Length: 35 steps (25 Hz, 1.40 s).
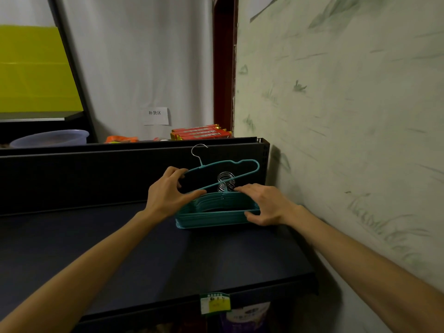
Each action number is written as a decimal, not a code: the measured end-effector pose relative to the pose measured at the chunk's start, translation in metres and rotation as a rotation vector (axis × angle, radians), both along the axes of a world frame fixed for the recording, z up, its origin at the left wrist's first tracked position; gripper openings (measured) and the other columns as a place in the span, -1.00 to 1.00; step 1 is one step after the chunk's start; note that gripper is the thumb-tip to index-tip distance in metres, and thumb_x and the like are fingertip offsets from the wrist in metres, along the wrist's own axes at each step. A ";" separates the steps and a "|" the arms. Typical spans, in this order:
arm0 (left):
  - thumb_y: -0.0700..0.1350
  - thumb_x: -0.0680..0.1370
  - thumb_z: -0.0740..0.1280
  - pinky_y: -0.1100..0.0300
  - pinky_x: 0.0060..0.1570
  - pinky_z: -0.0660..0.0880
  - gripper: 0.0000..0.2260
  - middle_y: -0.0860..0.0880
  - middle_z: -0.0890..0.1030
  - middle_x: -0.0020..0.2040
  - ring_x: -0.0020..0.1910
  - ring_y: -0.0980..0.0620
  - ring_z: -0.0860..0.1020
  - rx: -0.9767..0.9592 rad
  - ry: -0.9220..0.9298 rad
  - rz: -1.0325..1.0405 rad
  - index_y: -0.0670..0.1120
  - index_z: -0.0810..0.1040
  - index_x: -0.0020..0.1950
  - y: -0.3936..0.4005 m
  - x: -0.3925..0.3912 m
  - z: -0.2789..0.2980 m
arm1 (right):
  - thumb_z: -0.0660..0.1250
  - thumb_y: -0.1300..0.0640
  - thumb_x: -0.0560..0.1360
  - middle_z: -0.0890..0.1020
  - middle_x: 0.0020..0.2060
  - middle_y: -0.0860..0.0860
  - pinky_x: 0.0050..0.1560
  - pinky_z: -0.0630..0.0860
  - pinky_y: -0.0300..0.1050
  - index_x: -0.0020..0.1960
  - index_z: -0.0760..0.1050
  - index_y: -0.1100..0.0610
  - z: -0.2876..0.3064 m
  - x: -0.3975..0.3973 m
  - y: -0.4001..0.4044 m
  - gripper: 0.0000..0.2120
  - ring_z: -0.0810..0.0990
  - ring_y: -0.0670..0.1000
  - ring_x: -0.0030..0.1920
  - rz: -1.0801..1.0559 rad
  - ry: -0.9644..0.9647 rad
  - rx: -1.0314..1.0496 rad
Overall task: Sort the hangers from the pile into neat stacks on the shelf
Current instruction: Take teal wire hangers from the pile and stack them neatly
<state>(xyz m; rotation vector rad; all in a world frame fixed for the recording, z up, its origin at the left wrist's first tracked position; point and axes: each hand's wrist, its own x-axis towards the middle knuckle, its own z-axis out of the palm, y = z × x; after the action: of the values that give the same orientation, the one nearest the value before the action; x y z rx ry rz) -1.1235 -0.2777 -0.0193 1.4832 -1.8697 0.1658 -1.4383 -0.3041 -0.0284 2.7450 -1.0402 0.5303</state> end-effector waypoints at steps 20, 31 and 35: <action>0.60 0.29 0.28 0.18 -0.05 0.53 -0.19 0.11 0.63 0.13 0.00 0.13 0.59 0.190 -0.278 -0.125 0.03 0.52 0.28 0.011 -0.040 -0.004 | 0.26 0.01 0.41 0.32 0.52 0.10 0.49 0.25 0.10 0.59 0.12 0.09 0.001 -0.024 0.020 -0.23 0.29 0.06 0.49 -0.268 -0.627 0.219; 0.55 0.31 0.35 0.28 -0.19 0.50 -0.28 0.14 0.67 0.01 -0.14 0.21 0.59 0.209 -0.273 -0.130 0.07 0.55 0.26 0.004 -0.043 -0.010 | 0.46 -0.10 0.40 0.50 0.36 0.04 0.31 0.48 0.00 0.53 0.27 0.07 0.017 0.014 0.003 -0.21 0.50 0.06 0.31 -0.350 0.056 0.402; 0.53 0.28 0.38 0.23 -0.13 0.58 -0.25 0.12 0.67 0.02 -0.12 0.19 0.60 0.292 -0.326 -0.154 0.05 0.57 0.28 -0.007 -0.042 -0.003 | 0.57 -0.08 0.36 0.52 0.35 0.05 0.31 0.45 -0.03 0.49 0.36 0.09 0.035 0.016 -0.007 -0.21 0.50 0.08 0.31 -0.348 0.078 0.512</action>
<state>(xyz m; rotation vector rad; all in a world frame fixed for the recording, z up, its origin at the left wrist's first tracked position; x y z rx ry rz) -1.1652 -0.2842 -0.0219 1.5666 -2.3440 0.0654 -1.4226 -0.3114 0.0061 2.8466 -1.7935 0.1094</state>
